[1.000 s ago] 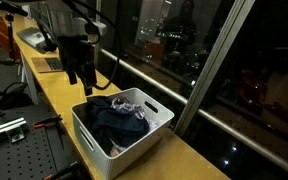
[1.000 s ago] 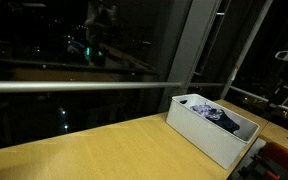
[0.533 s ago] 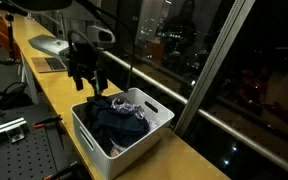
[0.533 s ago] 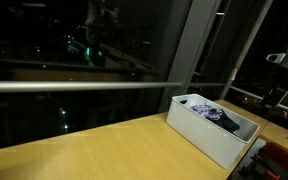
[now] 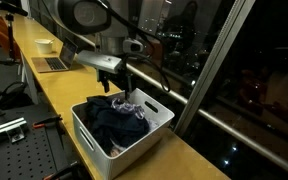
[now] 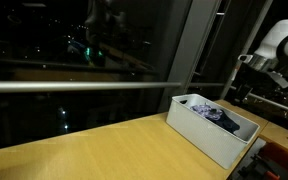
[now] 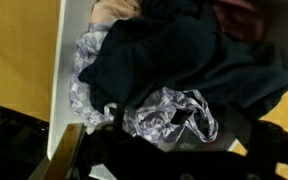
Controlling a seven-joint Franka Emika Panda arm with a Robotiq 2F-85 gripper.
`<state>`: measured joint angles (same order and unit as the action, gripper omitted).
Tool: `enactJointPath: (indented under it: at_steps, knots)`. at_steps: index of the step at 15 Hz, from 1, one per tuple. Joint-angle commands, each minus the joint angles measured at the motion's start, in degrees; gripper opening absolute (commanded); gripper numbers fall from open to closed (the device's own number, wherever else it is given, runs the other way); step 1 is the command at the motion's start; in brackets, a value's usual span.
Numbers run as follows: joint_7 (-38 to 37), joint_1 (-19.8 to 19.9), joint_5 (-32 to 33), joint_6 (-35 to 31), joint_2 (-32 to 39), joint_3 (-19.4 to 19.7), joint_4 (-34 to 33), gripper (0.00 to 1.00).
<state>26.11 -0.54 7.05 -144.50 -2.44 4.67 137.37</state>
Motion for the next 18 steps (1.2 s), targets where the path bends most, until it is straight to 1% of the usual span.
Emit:
enactJointPath:
  at_steps: [1, 3, 6, 8, 11, 12, 13, 14, 15, 16, 18]
  knots:
    - [7.1, 0.6, -6.8, -5.3, 12.1, -1.7, -7.3, 1.00]
    - [8.5, 2.1, -8.0, -7.7, 18.4, -3.6, -10.9, 1.00]
    - [8.0, 4.0, -6.5, -8.3, 27.5, -6.0, -16.8, 1.00]
    - [6.3, 4.4, -4.7, -6.6, 33.8, -6.7, -20.9, 1.00]
    - [5.0, 4.8, -3.0, -5.5, 43.0, -6.4, -26.6, 1.00]
    - [4.8, 5.1, -2.5, -5.0, 44.8, -6.3, -28.0, 1.00]
    - [4.3, 5.2, -2.0, -4.5, 46.6, -6.1, -29.3, 0.75]
    - [4.1, 5.6, -1.5, -3.9, 47.4, -6.2, -30.2, 0.73]
    - [3.7, 5.8, -1.4, -3.0, 47.2, -6.2, -30.7, 0.68]
    - [3.6, 6.2, -1.6, -2.2, 46.1, -6.4, -30.5, 0.60]
    - [3.5, 6.8, -2.0, -1.2, 42.8, -6.7, -28.9, 0.47]
